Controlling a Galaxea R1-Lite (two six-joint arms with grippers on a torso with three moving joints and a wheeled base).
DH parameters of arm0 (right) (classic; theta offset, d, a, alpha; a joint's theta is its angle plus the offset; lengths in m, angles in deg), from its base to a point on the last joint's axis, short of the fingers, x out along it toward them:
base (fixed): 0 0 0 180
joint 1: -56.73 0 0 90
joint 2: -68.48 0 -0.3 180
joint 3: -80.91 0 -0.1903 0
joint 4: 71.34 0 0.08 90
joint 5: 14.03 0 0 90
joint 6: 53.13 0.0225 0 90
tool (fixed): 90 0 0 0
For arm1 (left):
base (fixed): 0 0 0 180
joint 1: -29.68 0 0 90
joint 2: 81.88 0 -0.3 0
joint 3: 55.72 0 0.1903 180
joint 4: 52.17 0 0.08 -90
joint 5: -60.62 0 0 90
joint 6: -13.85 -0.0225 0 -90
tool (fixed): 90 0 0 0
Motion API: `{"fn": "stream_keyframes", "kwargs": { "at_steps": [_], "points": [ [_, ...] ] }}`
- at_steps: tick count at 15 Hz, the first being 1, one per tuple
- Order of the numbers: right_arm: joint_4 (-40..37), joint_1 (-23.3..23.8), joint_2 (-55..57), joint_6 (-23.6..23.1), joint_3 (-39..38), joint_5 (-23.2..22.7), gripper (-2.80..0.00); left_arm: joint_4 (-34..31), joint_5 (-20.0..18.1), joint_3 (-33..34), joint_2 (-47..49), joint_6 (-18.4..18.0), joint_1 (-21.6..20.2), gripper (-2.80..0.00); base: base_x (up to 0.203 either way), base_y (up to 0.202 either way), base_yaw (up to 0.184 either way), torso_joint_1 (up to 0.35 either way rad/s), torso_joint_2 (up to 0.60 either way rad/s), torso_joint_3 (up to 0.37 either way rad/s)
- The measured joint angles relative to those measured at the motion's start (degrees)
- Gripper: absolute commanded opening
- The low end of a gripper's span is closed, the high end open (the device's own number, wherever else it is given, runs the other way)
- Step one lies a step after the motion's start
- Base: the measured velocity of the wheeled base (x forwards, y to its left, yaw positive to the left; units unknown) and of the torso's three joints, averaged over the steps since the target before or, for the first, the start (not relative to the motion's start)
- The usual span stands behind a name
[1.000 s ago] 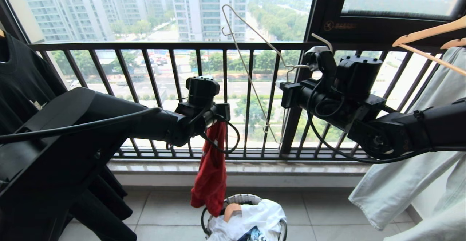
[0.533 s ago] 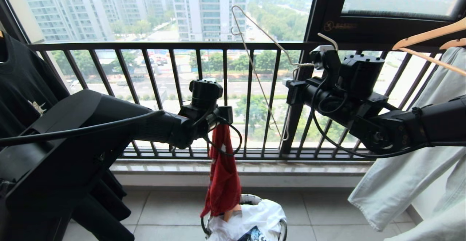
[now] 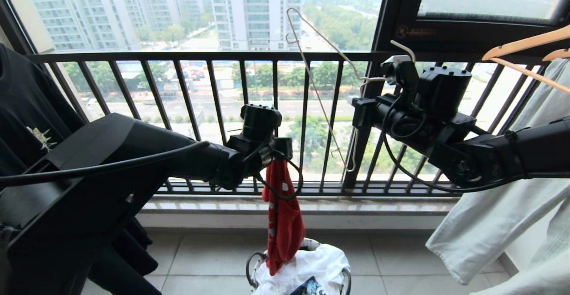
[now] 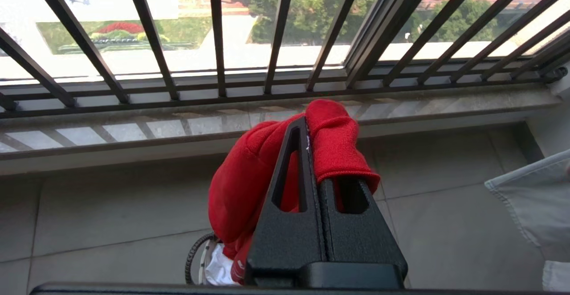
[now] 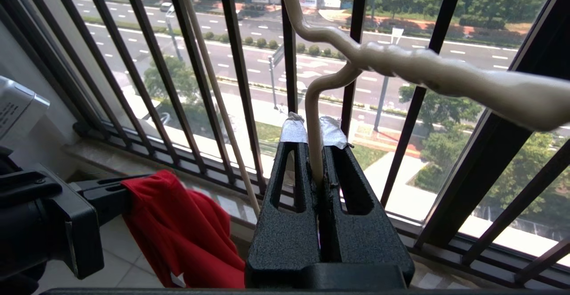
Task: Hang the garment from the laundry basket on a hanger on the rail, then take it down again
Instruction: Put clothes in the basket
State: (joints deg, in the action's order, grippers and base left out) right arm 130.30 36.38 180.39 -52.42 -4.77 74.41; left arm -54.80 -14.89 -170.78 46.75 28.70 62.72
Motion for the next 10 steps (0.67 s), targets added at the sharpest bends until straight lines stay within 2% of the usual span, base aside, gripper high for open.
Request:
{"fn": "stream_keyframes", "kwargs": {
  "at_steps": [10],
  "points": [
    [0.00, 0.40, 0.00, -0.09, 0.02, -0.01, -2.80, 0.27, 0.17, -0.83, 11.47, -1.29, 2.57, -2.80, 0.000, 0.000, 0.000, 0.000, 0.00, 0.000]
  ]
}}
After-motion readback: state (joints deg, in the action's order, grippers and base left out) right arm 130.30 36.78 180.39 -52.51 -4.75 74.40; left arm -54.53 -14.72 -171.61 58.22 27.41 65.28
